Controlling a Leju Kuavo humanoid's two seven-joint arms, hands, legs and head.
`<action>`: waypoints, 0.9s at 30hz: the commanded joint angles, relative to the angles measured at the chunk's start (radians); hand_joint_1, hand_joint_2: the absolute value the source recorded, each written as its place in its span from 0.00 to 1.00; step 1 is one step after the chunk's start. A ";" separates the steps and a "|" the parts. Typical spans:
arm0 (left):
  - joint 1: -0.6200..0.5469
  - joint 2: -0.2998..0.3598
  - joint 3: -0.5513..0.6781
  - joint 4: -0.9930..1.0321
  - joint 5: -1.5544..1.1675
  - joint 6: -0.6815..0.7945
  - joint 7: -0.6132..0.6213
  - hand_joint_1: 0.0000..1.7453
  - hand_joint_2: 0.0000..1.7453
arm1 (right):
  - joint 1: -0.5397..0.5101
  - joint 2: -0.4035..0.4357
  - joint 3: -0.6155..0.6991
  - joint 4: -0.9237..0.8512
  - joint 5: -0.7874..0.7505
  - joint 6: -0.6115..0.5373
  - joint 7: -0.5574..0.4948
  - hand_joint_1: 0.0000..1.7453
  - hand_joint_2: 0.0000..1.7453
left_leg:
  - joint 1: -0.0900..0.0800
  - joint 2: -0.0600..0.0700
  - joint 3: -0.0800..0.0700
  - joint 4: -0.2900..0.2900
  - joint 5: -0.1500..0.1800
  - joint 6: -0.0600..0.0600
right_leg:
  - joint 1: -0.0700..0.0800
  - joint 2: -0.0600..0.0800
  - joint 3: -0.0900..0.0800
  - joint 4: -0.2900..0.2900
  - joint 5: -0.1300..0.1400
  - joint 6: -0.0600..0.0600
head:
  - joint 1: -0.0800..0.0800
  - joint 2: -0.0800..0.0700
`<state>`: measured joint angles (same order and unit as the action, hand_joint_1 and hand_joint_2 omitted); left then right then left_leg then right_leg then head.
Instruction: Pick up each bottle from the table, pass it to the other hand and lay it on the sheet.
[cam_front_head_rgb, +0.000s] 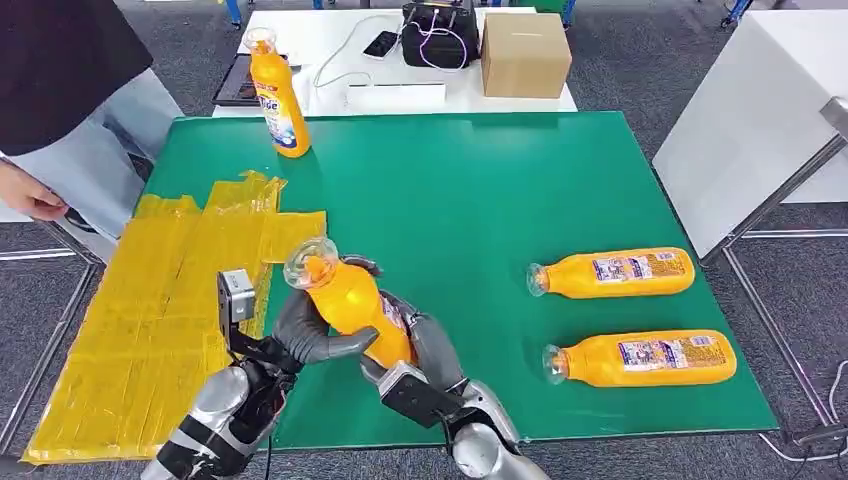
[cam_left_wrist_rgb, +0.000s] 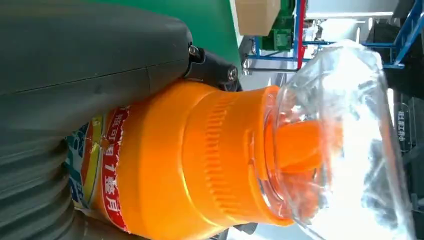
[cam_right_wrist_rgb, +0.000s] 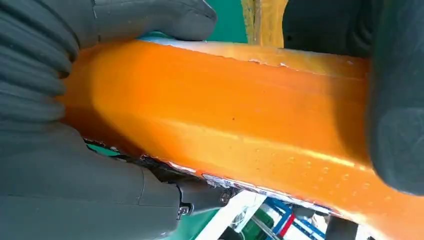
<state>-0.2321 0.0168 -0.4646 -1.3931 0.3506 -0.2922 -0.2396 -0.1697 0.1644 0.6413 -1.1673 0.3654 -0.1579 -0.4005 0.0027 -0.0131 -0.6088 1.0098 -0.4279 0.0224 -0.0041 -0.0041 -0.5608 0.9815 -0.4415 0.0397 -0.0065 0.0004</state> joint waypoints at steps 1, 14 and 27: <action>-0.025 -0.004 0.008 0.050 0.015 0.013 0.000 1.00 1.00 | -0.037 -0.012 0.033 0.051 -0.003 0.002 -0.001 1.00 1.00 | 0.000 0.001 0.002 0.000 0.000 -0.001 | 0.000 0.001 0.002 -0.001 0.000 0.000 | 0.000 0.000; -0.019 0.005 0.001 0.026 0.016 0.006 -0.004 1.00 1.00 | -0.019 -0.014 0.015 0.020 -0.024 -0.005 -0.013 1.00 1.00 | 0.001 0.002 0.005 0.000 -0.001 -0.001 | 0.001 0.002 0.005 -0.001 -0.001 -0.001 | 0.000 0.000; -0.063 0.108 0.086 -0.096 -0.271 0.188 -0.029 1.00 1.00 | 0.077 -0.071 -0.063 -0.289 -0.072 -0.068 -0.063 0.00 1.00 | 0.001 0.002 0.002 0.001 -0.001 -0.001 | 0.001 0.000 0.002 0.000 -0.001 -0.001 | -0.001 0.000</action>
<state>-0.2317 0.0496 -0.4169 -1.4519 0.2723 -0.1972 -0.2678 -0.1222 0.1446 0.6237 -1.3104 0.3101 -0.2026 -0.4425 0.0027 -0.0111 -0.6085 1.0098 -0.4279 0.0224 -0.0041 -0.0038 -0.5613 0.9814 -0.4415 0.0397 -0.0072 0.0004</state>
